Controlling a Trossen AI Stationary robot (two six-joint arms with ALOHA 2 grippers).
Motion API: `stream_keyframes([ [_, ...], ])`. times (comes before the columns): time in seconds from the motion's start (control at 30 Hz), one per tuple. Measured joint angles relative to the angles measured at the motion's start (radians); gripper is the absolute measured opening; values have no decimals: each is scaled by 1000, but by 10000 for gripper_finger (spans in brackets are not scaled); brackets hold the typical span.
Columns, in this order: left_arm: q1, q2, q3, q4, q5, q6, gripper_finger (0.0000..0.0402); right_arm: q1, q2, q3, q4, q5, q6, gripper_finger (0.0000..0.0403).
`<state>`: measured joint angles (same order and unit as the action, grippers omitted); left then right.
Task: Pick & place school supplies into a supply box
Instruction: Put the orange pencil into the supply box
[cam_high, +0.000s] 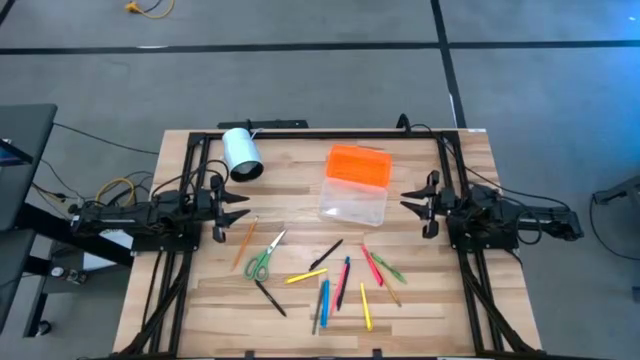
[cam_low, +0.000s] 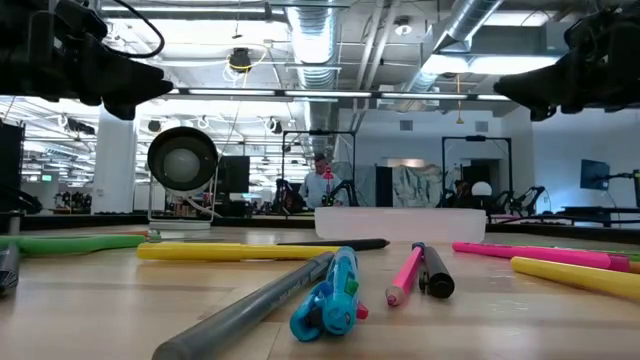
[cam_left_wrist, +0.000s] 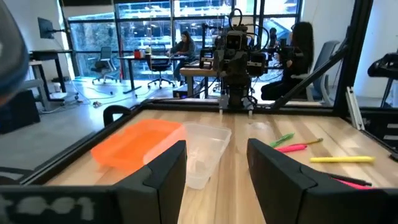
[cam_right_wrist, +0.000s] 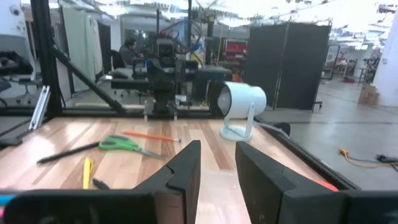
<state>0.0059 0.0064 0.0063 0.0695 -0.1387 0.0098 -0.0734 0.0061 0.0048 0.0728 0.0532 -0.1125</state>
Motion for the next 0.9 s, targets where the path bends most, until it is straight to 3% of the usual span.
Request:
stream_keyframes([
  [0.33, 0, 0, 0, 112, -15, -108, 161, 28, -1, 19, 80, -3, 148, 98],
  [0.6, -3, 63, 30, 60, 36, -139, 161, 54, 0, 20, 110, -3, 52, 98],
  [0.9, -41, 290, 206, 201, 54, 90, 161, 32, 0, 22, 288, -3, -26, 98],
])
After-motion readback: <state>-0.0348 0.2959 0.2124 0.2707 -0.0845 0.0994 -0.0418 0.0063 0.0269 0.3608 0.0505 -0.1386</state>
